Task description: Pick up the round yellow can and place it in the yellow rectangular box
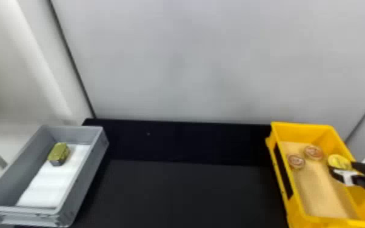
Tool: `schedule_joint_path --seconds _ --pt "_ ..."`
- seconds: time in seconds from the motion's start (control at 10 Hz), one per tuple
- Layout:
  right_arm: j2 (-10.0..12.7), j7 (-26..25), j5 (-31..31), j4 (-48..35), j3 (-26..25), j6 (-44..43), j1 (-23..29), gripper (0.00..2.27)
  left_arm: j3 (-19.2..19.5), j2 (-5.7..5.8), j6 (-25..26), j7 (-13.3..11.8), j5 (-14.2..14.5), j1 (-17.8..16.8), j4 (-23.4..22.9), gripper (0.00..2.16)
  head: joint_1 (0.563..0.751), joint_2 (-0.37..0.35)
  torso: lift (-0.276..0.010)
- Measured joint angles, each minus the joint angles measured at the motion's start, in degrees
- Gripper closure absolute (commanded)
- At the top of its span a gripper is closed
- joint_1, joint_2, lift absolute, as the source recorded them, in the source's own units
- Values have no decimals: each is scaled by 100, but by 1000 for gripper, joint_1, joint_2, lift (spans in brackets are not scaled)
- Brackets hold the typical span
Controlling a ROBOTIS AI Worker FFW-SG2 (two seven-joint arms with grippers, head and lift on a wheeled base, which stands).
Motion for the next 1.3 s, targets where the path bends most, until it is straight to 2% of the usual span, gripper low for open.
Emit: schedule_joint_path --seconds 0.9,1.0,1.2,1.3 --pt "-187 -35 -528 1253 298 67 -287 662 -32 -56 -42 0 0 -50 19 130 663 54 -10" --pt "-215 -35 -587 1325 351 68 -330 561 -39 -56 -42 0 0 -53 20 130 663 54 -10" --pt "-244 -50 -719 1416 397 66 -390 110 -40 -61 -42 0 0 -53 26 130 663 54 -10" --pt "-247 -68 -770 1440 407 78 -409 65 -30 -63 -46 0 0 -38 27 130 663 54 -10"
